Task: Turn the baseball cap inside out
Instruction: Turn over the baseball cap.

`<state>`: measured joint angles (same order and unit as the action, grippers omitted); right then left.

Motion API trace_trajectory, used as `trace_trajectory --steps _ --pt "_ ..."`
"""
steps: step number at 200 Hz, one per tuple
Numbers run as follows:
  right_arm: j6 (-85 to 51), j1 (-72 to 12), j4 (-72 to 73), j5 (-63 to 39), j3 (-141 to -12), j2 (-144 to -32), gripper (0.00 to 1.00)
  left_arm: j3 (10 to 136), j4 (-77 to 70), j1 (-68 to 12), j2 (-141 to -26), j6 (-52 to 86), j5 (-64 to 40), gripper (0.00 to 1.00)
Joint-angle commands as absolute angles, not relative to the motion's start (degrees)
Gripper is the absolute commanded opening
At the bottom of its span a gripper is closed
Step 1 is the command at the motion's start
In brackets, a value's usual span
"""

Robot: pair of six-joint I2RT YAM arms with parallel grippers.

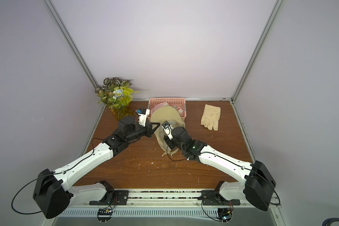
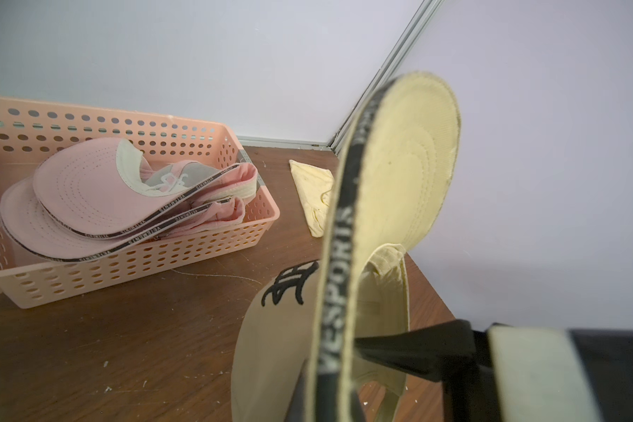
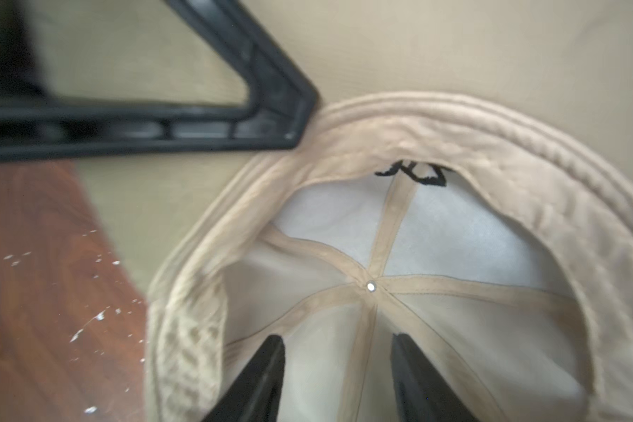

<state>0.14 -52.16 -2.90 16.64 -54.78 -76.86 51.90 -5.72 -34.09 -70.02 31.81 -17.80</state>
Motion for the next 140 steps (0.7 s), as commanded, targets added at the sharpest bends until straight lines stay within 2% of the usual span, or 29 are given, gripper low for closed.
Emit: trace_trajectory --steps 1,36,87,107,140 --pt "-3.83 -52.38 -3.82 28.43 -58.85 -80.83 0.55 52.38 -8.03 -34.28 -68.57 35.52 -18.42 0.0" --pt "-6.58 -52.04 -5.23 35.5 -57.45 -84.15 0.59 52.3 -6.69 -34.28 -67.51 37.65 -15.3 0.0" --pt "-7.43 -50.68 -5.09 35.5 -56.03 -86.04 0.64 52.04 -7.0 -34.28 -67.4 39.02 -17.36 0.0" --pt "-6.09 -50.62 -3.92 31.23 -56.39 -85.16 0.65 51.94 -6.67 -34.28 -67.38 38.35 -16.16 0.0" --pt "-4.66 -50.43 2.52 15.17 -54.41 -78.37 0.68 52.5 -5.95 -34.28 -68.2 34.83 -12.54 0.0"
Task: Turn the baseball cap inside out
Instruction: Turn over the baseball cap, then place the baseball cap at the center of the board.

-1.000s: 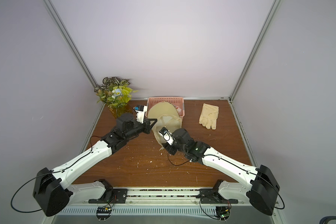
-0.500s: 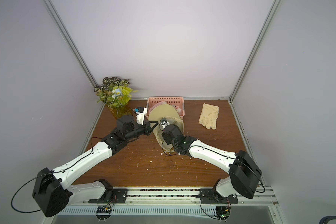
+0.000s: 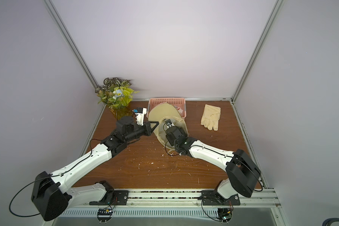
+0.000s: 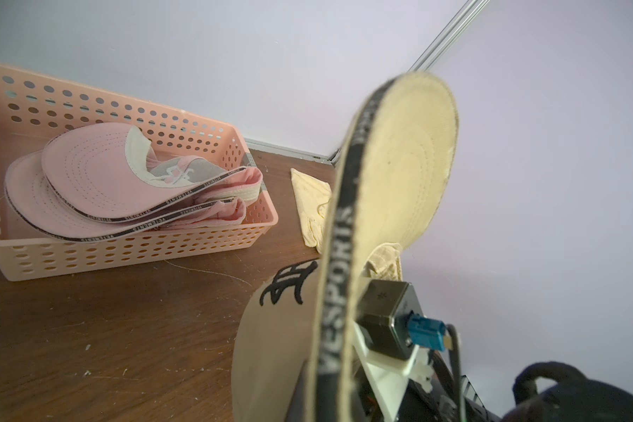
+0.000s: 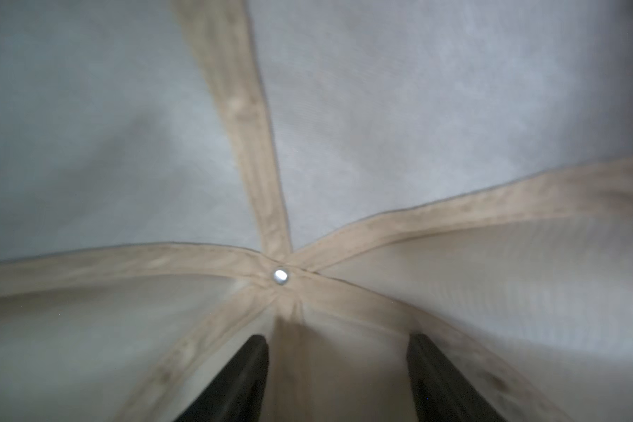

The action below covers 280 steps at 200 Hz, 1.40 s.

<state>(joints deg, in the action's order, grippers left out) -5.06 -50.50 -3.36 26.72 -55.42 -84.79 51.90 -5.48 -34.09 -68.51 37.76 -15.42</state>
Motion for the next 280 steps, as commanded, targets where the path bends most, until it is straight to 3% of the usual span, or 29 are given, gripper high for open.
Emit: trace_trajectory --steps 1,59,90,114,138,178,227,280 --pt "-4.66 -50.39 2.71 14.62 -54.37 -78.08 0.69 52.48 -5.96 -34.28 -68.24 34.78 -12.38 0.0" --pt "-12.75 -45.16 4.69 -2.81 -52.71 -67.89 0.76 48.61 -18.97 -34.32 -68.1 21.18 -4.92 0.0" --pt "-22.28 -37.72 7.45 -12.99 -50.31 -62.95 0.73 38.26 -40.1 -34.3 -65.92 10.37 -7.75 0.0" --pt "-29.72 -34.38 4.75 -14.42 -51.73 -61.18 0.68 31.74 -54.19 -34.02 -65.26 6.26 -7.36 0.0" --pt "-40.48 -31.23 1.92 -17.8 -54.35 -61.64 0.67 31.39 -55.46 -33.93 -66.19 1.93 -9.38 0.0" --pt "-58.16 -25.88 9.16 -26.61 -51.33 -61.45 0.56 29.98 -59.74 -33.93 -67.29 -3.9 -13.24 0.0" --pt "-69.64 -23.07 18.09 -28.59 -46.6 -60.2 0.52 29.2 -60.78 -33.93 -67.73 -9.75 -15.69 0.0" --pt "-71.31 -23.12 19.13 -27.24 -45.57 -59.65 0.52 28.92 -61.83 -33.93 -69.07 -12.72 -16.45 0.0"
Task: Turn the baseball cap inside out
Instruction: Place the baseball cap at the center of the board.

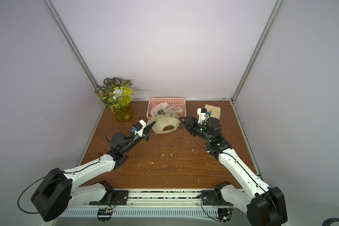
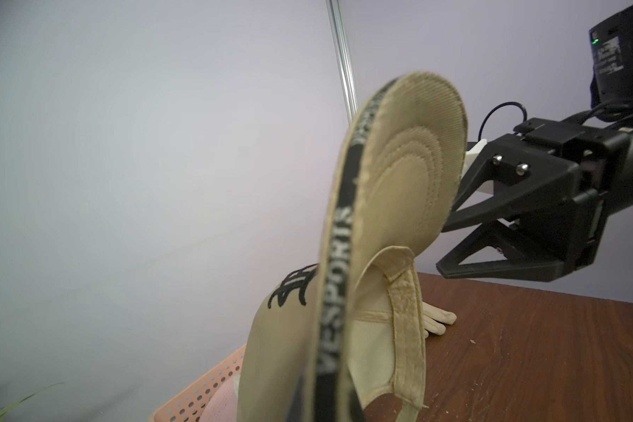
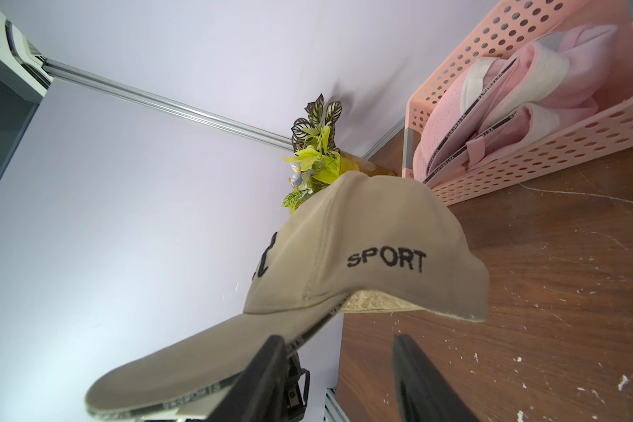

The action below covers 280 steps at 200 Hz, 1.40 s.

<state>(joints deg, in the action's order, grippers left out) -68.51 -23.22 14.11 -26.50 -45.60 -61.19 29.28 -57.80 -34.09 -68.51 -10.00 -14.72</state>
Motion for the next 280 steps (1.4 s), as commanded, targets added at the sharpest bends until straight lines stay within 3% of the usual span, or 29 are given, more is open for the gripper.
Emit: trace_trajectory --steps 1,69,129,244,268,280 --pt "-71.34 -23.12 19.15 -27.29 -45.55 -59.67 0.52 28.92 -61.81 -33.93 -69.12 -12.73 -16.49 0.0" --pt "-72.4 -23.12 20.39 -28.52 -45.15 -61.01 0.51 29.77 -63.07 -34.01 -70.96 -14.1 -17.69 0.0" --pt "-71.81 -23.12 19.78 -28.17 -43.72 -61.33 0.59 31.09 -63.09 -34.1 -71.91 -14.37 -15.45 0.0" --pt "-73.1 -23.88 24.47 -29.62 -42.46 -65.86 0.55 31.99 -63.04 -35.33 -73.11 -13.24 -21.01 0.0" --pt "-73.21 -23.9 25.4 -29.44 -42.06 -66.7 0.49 31.92 -63.08 -36.29 -73.12 -13.81 -23.22 0.0" --pt "-72.92 -23.86 25.49 -29.36 -42.07 -66.96 0.4 31.57 -63.09 -36.39 -72.87 -13.94 -24.24 0.0"
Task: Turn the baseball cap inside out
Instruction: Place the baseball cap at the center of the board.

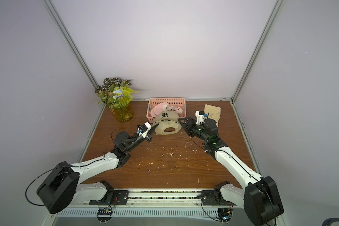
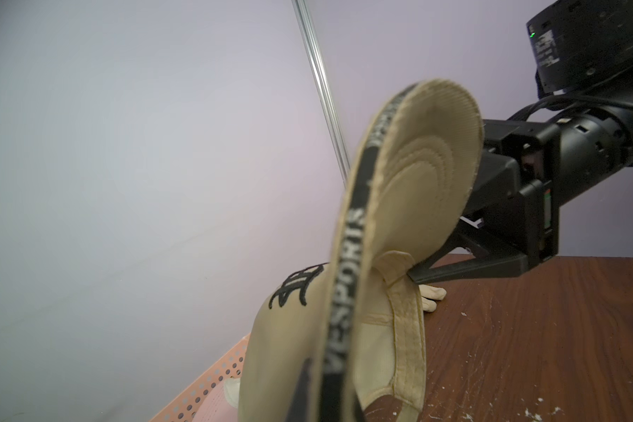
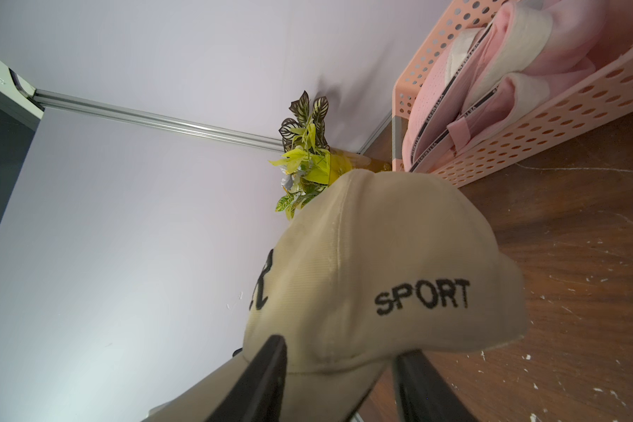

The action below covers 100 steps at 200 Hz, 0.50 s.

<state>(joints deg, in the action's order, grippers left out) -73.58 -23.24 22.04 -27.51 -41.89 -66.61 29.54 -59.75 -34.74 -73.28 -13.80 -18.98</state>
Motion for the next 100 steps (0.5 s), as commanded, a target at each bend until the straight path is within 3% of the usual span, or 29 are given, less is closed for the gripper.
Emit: trace_trajectory --steps 1,21,37,52,62,100 --pt "-72.89 -23.88 25.53 -29.31 -42.04 -66.97 0.39 31.52 -63.1 -36.39 -72.87 -13.96 -24.34 0.0" --pt "-72.1 -23.81 25.33 -28.51 -41.98 -66.73 0.17 30.45 -63.06 -36.39 -71.63 -13.98 -24.97 0.08" --pt "-70.94 -23.82 24.84 -26.93 -41.92 -65.96 0.0 28.86 -62.96 -36.39 -69.93 -13.93 -24.61 0.31" --pt "-69.24 -23.8 23.22 -25.64 -42.33 -65.4 0.0 26.63 -62.94 -36.38 -67.84 -13.32 -24.52 0.54" --pt "-67.79 -23.79 22.21 -25.08 -42.77 -65.17 0.0 24.71 -62.89 -36.38 -66.17 -13.07 -25.36 0.64" --pt "-60.17 -24.04 20.15 -24.97 -44.81 -65.63 0.0 17.18 -61.95 -36.38 -57.72 -8.54 -27.29 0.8"
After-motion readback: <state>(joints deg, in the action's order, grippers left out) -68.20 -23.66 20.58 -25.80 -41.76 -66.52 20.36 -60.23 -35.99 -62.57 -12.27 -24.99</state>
